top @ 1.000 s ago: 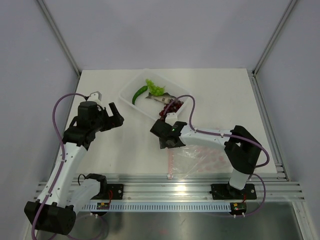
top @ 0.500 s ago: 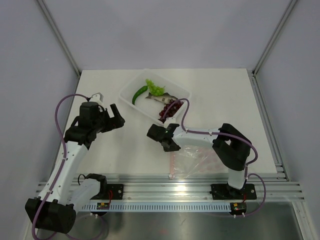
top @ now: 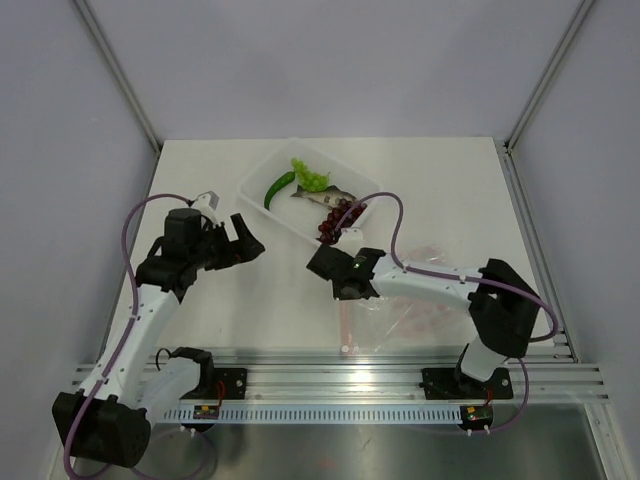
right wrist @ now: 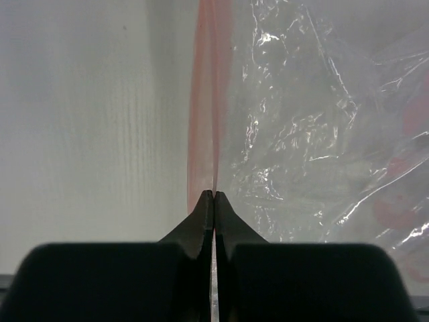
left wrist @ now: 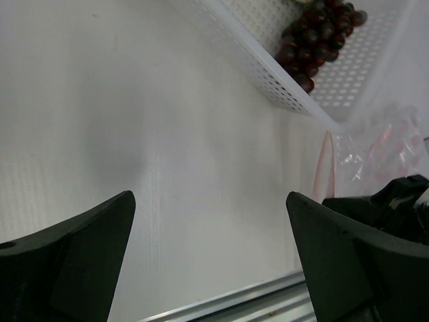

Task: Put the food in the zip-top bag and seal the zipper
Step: Pick up the zipper food storage bag at the center of the board, then open the zipper of the food storage bag.

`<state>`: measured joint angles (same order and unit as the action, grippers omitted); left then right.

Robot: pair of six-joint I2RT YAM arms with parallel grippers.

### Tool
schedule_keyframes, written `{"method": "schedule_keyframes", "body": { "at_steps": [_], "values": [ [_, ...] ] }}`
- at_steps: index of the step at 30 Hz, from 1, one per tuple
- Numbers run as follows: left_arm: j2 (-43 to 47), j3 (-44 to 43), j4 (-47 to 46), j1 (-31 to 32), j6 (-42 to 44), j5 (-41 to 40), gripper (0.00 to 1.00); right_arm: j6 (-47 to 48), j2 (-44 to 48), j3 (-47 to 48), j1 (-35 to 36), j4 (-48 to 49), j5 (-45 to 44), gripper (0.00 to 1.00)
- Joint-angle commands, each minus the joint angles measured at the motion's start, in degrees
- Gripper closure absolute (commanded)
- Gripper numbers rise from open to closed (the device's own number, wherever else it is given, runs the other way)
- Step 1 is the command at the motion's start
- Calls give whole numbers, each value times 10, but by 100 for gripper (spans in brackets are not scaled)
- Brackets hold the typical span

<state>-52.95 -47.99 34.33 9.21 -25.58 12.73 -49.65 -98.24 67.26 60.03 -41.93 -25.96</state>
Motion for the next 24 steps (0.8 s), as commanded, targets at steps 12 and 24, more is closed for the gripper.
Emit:
{"method": "schedule_keyframes", "body": {
  "at_steps": [12,24],
  "values": [
    [20,166,-274,150,-197,190,14,39,163,-49,6,129,86,100],
    [-89,178,-360,220,-230,144,26,19,205,-38,6,108,71,100]
  ]
}}
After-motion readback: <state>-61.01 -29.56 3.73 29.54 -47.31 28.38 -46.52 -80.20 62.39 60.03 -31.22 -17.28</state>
